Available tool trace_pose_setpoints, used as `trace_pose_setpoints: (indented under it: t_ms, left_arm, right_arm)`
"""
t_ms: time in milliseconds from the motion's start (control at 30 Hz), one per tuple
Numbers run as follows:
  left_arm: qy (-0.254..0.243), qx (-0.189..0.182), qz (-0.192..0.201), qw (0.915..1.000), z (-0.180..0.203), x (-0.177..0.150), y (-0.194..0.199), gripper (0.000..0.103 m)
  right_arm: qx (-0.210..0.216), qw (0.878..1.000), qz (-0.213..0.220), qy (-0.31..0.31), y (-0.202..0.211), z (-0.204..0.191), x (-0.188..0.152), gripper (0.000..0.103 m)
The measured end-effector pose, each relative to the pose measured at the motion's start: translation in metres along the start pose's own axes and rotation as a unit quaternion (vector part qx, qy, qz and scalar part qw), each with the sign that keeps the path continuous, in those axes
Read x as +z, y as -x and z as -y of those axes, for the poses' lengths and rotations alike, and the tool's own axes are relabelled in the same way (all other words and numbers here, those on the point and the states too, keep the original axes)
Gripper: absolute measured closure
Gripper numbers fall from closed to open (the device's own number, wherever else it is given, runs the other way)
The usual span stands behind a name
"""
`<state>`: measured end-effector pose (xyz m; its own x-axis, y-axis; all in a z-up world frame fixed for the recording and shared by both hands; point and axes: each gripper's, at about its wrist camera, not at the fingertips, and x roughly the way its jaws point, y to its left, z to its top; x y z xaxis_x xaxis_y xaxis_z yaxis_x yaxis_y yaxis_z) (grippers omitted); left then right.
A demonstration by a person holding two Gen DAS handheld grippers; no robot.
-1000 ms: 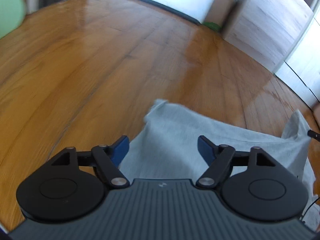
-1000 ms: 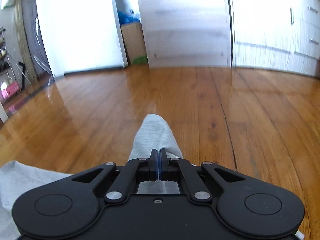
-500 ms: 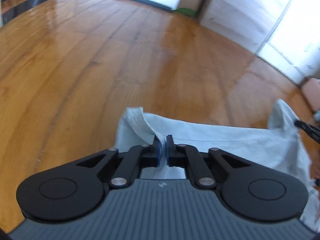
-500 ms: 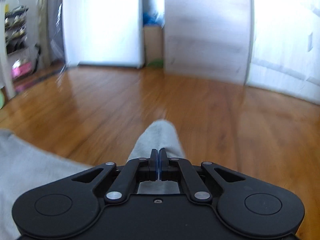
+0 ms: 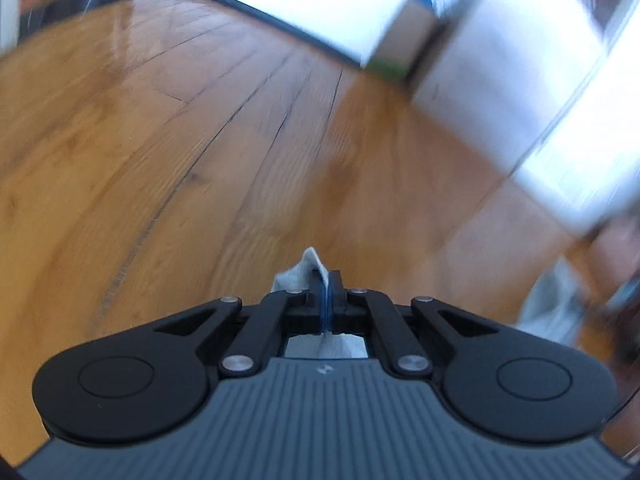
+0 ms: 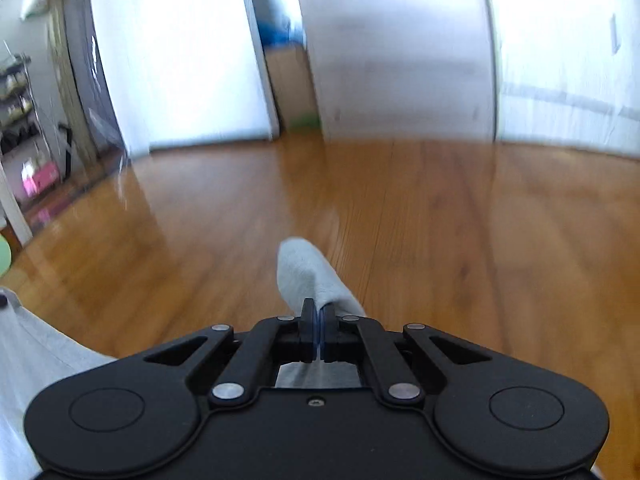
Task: Fold clothes
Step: 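Grasp the sweatshirt sleeve with the right gripper while the left gripper grasps the hem edge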
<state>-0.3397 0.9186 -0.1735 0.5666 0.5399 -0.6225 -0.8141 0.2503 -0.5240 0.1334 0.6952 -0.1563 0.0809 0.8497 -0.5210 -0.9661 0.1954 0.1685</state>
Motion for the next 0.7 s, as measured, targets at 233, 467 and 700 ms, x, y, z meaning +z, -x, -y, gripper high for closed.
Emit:
trace_pose_setpoints:
  t_ms: [233, 467, 700]
  left_arm:
    - [0.087, -0.053, 0.043, 0.9939, -0.02, 0.011, 0.023, 0.102]
    - [0.006, 0.068, 0.038, 0.9969, -0.008, 0.035, -0.043, 0.102]
    - [-0.059, 0.179, -0.02, 0.9819, -0.005, 0.031, -0.117, 0.102]
  right_arm:
    - [-0.033, 0.997, 0.07, -0.028, 0.063, 0.02, 0.009, 0.1]
    - [-0.067, 0.992, 0.086, 0.06, -0.003, -0.015, 0.049, 0.1]
    - [-0.094, 0.994, -0.048, 0.015, -0.092, 0.008, 0.035, 0.096]
